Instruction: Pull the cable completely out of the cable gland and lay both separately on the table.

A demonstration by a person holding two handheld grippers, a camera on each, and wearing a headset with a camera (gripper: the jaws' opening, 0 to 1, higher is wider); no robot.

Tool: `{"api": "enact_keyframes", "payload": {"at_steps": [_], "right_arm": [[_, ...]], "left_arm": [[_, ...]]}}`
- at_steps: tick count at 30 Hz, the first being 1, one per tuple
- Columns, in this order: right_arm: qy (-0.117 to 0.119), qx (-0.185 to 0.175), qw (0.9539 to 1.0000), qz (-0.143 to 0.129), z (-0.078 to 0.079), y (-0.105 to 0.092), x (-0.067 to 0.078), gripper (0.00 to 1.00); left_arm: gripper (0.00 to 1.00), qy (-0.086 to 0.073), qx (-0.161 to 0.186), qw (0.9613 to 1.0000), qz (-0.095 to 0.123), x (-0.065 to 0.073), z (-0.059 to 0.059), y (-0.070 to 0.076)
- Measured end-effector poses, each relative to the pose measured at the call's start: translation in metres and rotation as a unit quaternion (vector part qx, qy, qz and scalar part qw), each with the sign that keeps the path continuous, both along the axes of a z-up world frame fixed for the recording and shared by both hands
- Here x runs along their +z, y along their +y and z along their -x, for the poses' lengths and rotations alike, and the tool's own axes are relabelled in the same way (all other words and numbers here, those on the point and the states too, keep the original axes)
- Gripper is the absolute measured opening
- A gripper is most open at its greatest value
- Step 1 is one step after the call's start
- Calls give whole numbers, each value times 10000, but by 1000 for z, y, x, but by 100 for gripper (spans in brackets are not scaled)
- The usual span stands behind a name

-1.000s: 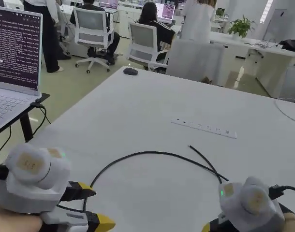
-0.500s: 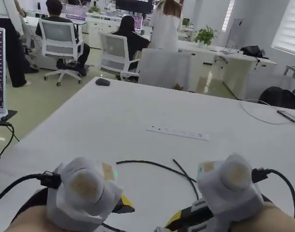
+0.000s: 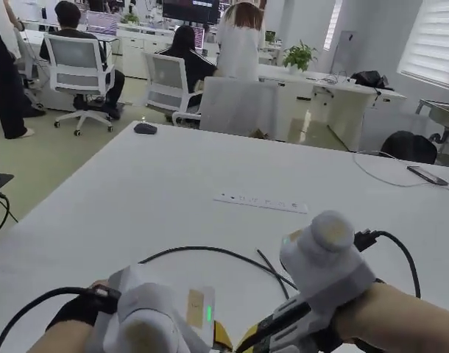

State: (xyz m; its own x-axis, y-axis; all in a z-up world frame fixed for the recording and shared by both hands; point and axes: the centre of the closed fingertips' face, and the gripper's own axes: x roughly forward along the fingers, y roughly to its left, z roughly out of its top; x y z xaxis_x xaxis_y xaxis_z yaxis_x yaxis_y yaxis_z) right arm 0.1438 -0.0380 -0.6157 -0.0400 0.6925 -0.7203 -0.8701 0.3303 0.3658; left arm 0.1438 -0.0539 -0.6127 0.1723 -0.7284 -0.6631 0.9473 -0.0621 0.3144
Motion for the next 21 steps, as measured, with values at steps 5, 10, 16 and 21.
{"api": "enact_keyframes", "payload": {"at_steps": [5,10,16,21], "right_arm": [[111,12,9999,32,1,-2,-2,16],[-464,633,9969,9,1,-4,0,16],[-926,1006,9906,43,0,-3,3,22],[-1124,1257,9856,139,0,0,3,17]], "left_arm": [[17,-316,-98,9993,-183,-3,-1,-2],[17,-205,-22,9998,-72,0,-2,-1],[16,-41,42,10000,-6,0,-2,0],[16,62,55,9999,62,3,-2,-2]]}}
